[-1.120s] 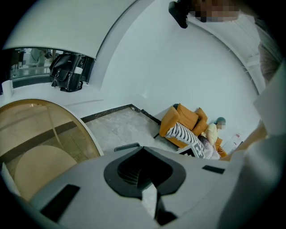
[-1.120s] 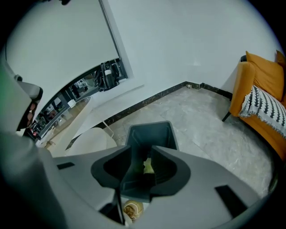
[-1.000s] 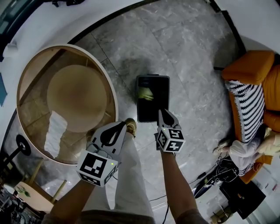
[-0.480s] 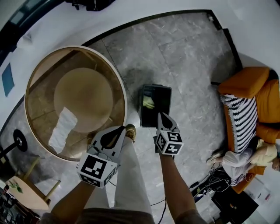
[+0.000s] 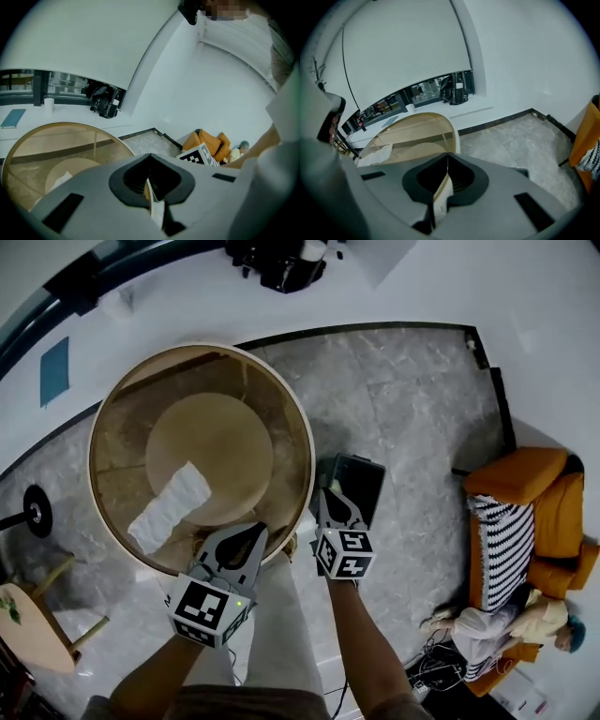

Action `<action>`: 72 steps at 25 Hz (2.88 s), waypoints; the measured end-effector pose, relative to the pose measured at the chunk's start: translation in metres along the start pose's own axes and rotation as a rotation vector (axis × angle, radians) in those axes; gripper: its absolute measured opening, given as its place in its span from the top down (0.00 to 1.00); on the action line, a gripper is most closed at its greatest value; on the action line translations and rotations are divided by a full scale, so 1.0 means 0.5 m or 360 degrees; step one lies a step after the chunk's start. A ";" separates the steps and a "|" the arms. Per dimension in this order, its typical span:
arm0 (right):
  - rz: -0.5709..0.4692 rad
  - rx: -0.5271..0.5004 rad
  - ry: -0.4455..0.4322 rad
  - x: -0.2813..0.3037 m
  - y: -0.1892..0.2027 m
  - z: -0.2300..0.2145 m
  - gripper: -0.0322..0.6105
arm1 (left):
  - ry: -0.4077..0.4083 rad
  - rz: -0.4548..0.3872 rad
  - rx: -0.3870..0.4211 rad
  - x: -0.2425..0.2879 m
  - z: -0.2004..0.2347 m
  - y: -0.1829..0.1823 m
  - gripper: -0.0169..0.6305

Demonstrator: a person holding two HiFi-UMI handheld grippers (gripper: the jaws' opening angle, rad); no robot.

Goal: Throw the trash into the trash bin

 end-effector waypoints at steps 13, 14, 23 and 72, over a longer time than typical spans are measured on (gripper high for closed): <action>0.0128 -0.0325 -0.0420 0.145 -0.016 0.399 0.92 | -0.0393 -0.0165 -0.0208 -0.293 0.202 0.078 0.95; 0.0141 -0.0345 -0.0446 0.153 -0.012 0.428 0.92 | -0.0406 -0.0175 -0.0220 -0.310 0.213 0.084 0.95; 0.0250 -0.0518 -0.0565 0.201 0.020 0.569 0.91 | -0.0477 -0.0240 -0.0272 -0.398 0.269 0.123 0.95; 0.0387 -0.0365 -0.0374 0.257 0.077 0.467 0.92 | -0.0340 -0.0096 -0.0412 -0.268 0.290 0.154 0.95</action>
Point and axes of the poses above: the fingertips, and each gripper's own axes: x forward along the fingers, z to its left, y out of its underside, the point moved 10 cm from there along -x, backward along the fingers, and after that the axes turned 4 degrees about -y, right-handed, at the moved point
